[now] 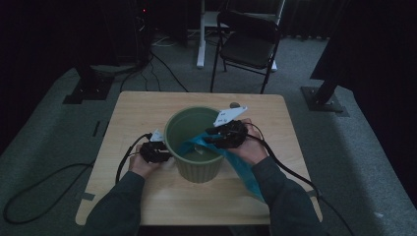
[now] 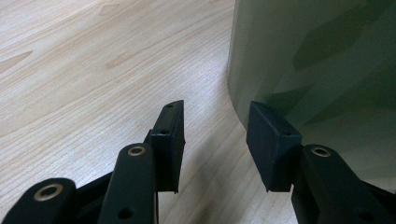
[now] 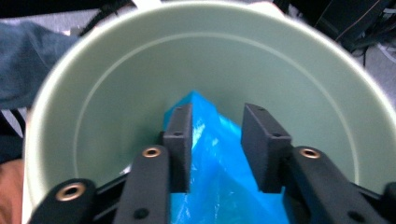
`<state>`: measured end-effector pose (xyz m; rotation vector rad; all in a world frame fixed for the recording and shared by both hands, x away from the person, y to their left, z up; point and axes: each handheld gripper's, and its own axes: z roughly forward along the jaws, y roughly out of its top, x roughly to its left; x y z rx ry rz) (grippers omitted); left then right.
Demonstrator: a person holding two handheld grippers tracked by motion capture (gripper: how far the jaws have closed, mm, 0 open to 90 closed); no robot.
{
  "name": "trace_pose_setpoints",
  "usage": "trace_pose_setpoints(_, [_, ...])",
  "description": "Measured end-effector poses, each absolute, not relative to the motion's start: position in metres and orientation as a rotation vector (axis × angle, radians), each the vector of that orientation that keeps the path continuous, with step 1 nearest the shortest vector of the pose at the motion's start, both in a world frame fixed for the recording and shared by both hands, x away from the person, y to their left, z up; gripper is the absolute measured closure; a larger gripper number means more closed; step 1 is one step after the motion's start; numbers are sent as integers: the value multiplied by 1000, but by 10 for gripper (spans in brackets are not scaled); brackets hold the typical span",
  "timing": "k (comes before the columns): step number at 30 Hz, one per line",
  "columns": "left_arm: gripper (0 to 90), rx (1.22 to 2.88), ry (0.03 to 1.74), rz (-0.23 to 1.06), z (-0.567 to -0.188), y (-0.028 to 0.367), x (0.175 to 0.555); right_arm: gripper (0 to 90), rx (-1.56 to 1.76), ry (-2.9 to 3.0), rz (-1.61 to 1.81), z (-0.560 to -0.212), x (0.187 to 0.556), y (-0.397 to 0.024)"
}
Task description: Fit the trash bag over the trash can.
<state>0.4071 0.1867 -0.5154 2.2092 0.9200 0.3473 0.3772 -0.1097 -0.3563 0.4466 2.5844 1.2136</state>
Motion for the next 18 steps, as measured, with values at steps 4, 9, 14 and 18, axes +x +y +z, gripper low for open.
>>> trace_pose_setpoints(4, [572,2209,921,347,-515,187,407,601,449,2551,1249,-349,374,-117])
trace_pose_setpoints(9, [574,2206,922,333,-516,187,408,618,448,2503,1259,-341,365,-127])
trace_pose_setpoints(14, [576,2204,922,331,-515,188,408,645,464,2471,1240,-339,358,-138])
trace_pose_setpoints(18, [576,2202,923,331,-515,188,408,651,519,2440,1245,-342,353,-159])
